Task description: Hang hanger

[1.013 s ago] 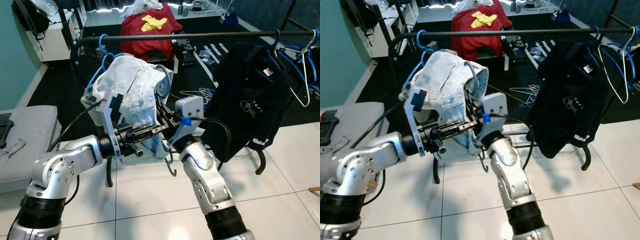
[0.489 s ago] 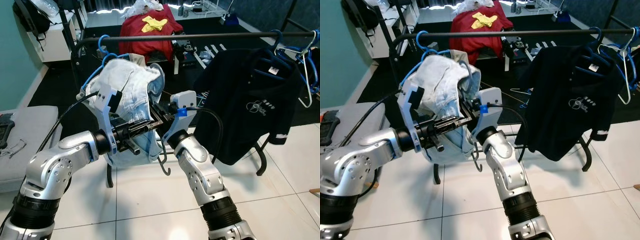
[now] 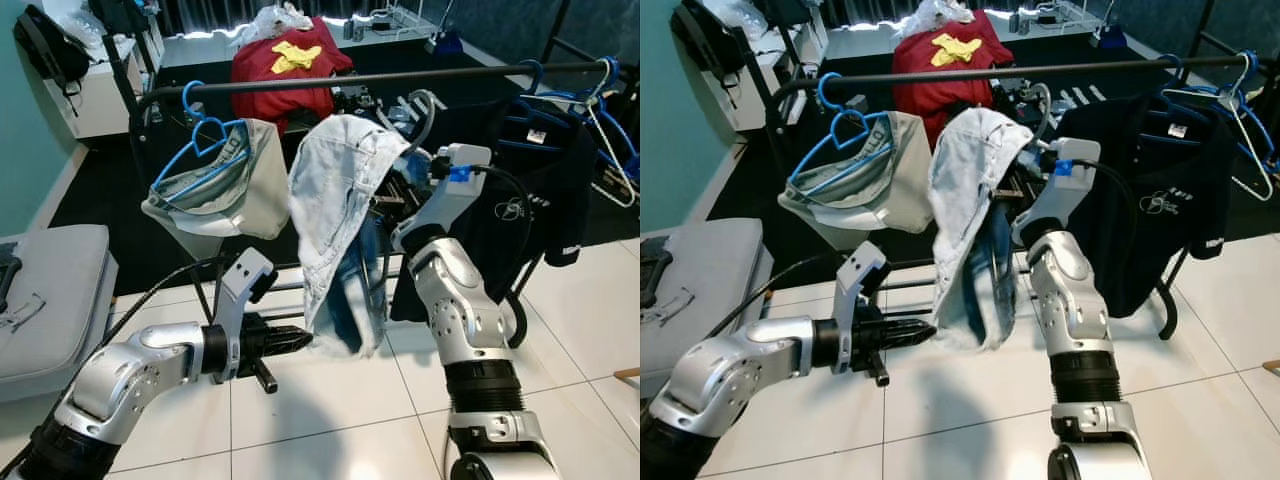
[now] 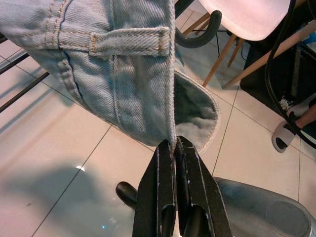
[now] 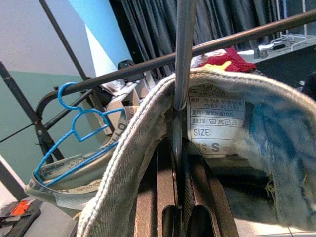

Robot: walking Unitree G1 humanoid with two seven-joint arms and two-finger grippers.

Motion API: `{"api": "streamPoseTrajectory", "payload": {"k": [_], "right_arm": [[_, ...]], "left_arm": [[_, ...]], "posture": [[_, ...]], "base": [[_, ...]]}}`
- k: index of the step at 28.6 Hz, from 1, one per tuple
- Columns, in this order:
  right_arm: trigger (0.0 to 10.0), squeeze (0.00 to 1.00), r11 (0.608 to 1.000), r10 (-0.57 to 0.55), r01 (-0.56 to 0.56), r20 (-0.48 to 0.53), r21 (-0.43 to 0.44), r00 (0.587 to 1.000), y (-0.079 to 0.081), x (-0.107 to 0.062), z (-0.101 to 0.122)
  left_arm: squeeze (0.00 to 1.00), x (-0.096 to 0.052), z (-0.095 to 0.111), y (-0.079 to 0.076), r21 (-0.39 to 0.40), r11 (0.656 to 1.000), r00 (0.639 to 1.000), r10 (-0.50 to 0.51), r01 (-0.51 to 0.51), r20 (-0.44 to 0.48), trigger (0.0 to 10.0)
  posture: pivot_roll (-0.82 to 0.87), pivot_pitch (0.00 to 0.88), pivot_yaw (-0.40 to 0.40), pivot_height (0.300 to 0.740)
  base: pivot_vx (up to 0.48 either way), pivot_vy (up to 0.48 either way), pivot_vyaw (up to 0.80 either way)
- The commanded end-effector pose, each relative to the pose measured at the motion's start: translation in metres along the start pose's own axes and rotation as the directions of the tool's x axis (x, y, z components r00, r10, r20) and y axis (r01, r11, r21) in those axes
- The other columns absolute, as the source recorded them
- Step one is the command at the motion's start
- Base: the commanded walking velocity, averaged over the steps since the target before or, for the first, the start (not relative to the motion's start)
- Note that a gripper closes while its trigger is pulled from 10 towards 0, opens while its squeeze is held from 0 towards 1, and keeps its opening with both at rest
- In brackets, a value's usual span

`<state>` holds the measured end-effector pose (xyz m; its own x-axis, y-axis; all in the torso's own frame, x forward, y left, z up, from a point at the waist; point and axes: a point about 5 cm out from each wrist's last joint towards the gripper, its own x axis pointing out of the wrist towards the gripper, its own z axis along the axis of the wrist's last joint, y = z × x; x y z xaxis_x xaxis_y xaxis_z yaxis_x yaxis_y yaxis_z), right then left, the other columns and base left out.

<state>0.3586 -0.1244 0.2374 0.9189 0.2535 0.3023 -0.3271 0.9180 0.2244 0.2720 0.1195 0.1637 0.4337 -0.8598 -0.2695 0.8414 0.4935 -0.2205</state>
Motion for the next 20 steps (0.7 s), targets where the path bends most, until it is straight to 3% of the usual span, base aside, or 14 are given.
{"api": "streamPoseTrajectory", "payload": {"k": [1,5,10,12,15,17,20], "right_arm": [[10.0,0.0,0.999,0.044,-0.044,0.018,0.01,0.999,0.005,0.001,0.008],[10.0,0.0,0.999,0.051,-0.051,-0.003,0.007,0.999,0.004,0.0,0.005],[10.0,0.0,1.0,0.025,-0.025,-0.004,-0.013,1.0,0.0,-0.001,0.001],[10.0,0.0,0.993,0.003,-0.002,0.004,-0.118,1.0,0.0,-0.004,-0.011],[10.0,0.0,0.989,0.001,-0.001,0.001,-0.145,1.0,0.001,-0.006,-0.016],[10.0,0.0,0.986,-0.03,0.027,-0.012,-0.164,0.999,0.002,-0.011,-0.028],[10.0,0.0,0.983,-0.047,0.045,-0.01,-0.177,0.999,0.002,-0.013,-0.032]], "left_arm": [[0.0,-0.003,-0.006,0.002,-0.006,1.0,1.0,0.013,-0.013,-0.018,0.0],[0.0,-0.004,-0.007,0.003,-0.008,1.0,1.0,0.017,-0.017,-0.012,0.0],[0.0,-0.005,0.002,-0.002,-0.032,0.999,0.997,-0.024,0.027,0.071,0.0],[0.0,-0.005,0.032,-0.011,-0.087,0.988,0.956,-0.1,0.129,0.275,0.0],[0.0,-0.006,0.042,-0.014,-0.094,0.981,0.933,-0.126,0.167,0.337,0.0],[0.0,-0.007,0.062,-0.022,-0.088,0.965,0.882,-0.187,0.248,0.432,0.0],[0.0,-0.007,0.069,-0.026,-0.08,0.957,0.863,-0.213,0.278,0.458,0.0]], "posture": [[-0.04,0.089,0.043,0.74],[-0.04,0.09,0.04,0.74],[-0.04,0.09,0.04,0.74],[-0.04,0.088,0.038,0.74],[-0.04,0.088,0.038,0.74],[-0.03,0.087,0.037,0.74],[-0.03,0.087,0.041,0.74]], "base": [[0.0,0.0,0.0],[0.0,0.0,0.0],[0.0,0.0,0.0],[0.0,0.0,0.0],[0.0,0.0,0.0],[0.0,0.0,0.0],[0.0,0.0,0.0]]}}
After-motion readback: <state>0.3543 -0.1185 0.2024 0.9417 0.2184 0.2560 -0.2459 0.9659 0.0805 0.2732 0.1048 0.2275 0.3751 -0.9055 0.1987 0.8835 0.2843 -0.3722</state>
